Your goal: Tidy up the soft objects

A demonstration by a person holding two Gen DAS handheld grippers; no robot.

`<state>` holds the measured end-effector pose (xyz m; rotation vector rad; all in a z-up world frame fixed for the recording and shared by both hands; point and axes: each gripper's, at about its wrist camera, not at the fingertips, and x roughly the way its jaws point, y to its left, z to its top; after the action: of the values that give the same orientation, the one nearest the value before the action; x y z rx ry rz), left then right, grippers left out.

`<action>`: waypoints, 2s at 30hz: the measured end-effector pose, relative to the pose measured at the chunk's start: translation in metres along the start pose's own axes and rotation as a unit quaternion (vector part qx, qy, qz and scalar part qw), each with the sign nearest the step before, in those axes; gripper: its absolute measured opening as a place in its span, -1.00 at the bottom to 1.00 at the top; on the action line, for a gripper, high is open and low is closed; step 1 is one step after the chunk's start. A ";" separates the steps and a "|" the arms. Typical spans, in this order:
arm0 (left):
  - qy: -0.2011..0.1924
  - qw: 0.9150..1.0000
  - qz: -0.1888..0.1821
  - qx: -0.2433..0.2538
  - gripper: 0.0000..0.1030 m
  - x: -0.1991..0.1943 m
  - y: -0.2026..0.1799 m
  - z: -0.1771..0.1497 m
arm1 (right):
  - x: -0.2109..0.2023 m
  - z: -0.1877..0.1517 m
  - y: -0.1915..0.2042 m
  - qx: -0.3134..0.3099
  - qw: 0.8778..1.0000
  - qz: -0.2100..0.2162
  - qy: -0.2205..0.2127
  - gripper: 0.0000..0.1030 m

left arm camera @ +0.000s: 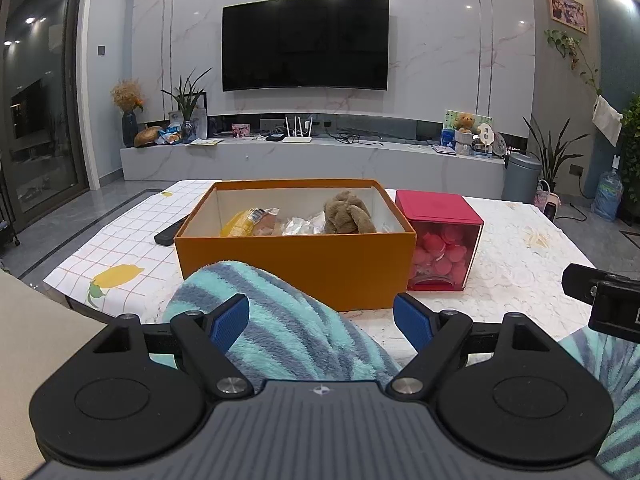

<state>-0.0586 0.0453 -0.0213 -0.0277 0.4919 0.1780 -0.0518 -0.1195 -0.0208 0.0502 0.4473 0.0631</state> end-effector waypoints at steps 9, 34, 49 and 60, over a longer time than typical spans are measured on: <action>0.004 1.000 -0.004 0.005 0.86 0.000 -0.002 0.000 | 0.001 0.000 0.001 -0.002 1.000 0.003 0.004 0.94; 0.002 1.000 -0.004 0.005 0.86 0.000 -0.001 0.002 | 0.001 -0.002 0.003 -0.006 1.000 0.008 0.001 0.94; 0.002 1.000 -0.004 0.005 0.86 0.000 -0.001 0.002 | 0.002 -0.004 0.005 -0.009 1.000 0.011 -0.001 0.94; 0.003 1.000 -0.004 0.004 0.86 -0.001 -0.002 0.001 | 0.001 -0.004 0.005 -0.010 1.000 0.013 -0.001 0.94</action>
<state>-0.0583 0.0434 -0.0199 -0.0216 0.4991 0.1677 -0.0531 -0.1147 -0.0246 0.0363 0.4448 0.0928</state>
